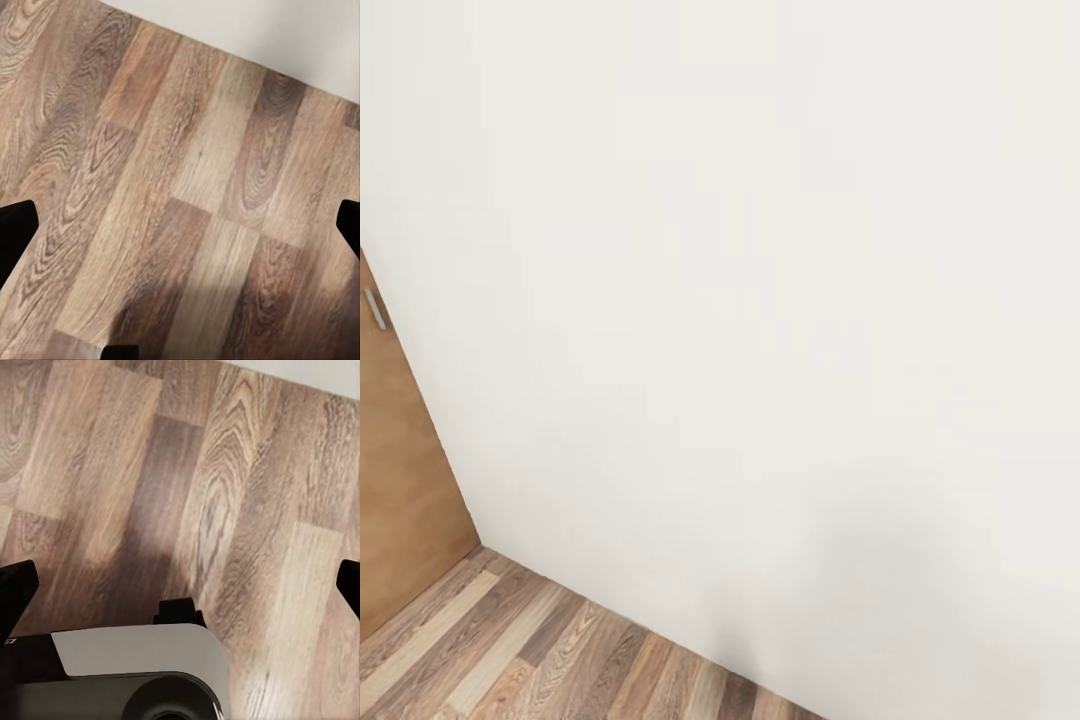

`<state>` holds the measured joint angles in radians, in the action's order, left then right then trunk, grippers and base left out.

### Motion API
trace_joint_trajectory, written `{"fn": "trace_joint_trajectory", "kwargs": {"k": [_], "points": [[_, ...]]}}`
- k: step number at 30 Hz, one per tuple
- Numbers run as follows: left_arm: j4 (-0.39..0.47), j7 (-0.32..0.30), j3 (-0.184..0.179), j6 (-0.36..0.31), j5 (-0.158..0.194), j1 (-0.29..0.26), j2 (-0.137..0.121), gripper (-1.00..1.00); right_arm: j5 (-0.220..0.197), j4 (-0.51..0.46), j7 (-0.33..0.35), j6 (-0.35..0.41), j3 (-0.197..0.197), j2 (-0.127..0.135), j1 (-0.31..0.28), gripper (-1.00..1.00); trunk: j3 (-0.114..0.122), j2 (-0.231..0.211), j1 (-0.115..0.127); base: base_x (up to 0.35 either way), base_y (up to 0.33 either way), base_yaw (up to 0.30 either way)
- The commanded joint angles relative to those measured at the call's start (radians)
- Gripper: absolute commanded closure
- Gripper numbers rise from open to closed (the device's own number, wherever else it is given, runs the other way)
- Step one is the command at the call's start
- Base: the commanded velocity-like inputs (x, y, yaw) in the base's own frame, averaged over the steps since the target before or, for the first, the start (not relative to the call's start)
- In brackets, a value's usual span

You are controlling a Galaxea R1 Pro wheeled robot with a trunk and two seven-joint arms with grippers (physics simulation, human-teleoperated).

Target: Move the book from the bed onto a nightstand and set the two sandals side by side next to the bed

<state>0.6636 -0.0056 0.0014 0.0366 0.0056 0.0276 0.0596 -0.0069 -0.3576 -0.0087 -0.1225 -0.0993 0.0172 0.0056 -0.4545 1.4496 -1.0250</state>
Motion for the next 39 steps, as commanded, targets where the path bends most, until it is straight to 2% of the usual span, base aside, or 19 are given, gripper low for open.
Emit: {"fn": "trace_joint_trajectory", "kwargs": {"k": [1,17,27,39], "points": [[0.001,-0.001,0.000,0.002,0.001,0.000,0.000,-1.00,-0.001,-0.001,0.000,-0.002,-0.002,0.000,0.001,-1.00,-0.001,0.000,0.000,0.000,0.000,0.247],[0.001,0.001,0.001,0.002,0.001,0.000,0.000,-1.00,-0.001,-0.001,0.000,-0.002,-0.002,0.000,0.001,-1.00,-0.001,0.000,0.000,0.144,-0.103,0.051],[0.001,0.000,0.002,0.002,0.001,0.000,-0.001,-1.00,-0.001,-0.001,0.000,-0.002,-0.002,0.000,0.001,-1.00,-0.001,0.000,0.000,0.046,-0.013,0.000],[0.001,0.000,0.002,0.002,0.001,0.000,-0.001,-1.00,-0.001,-0.001,0.000,-0.002,-0.002,0.000,0.001,-1.00,-0.001,0.000,0.000,0.192,0.000,0.000]]}}
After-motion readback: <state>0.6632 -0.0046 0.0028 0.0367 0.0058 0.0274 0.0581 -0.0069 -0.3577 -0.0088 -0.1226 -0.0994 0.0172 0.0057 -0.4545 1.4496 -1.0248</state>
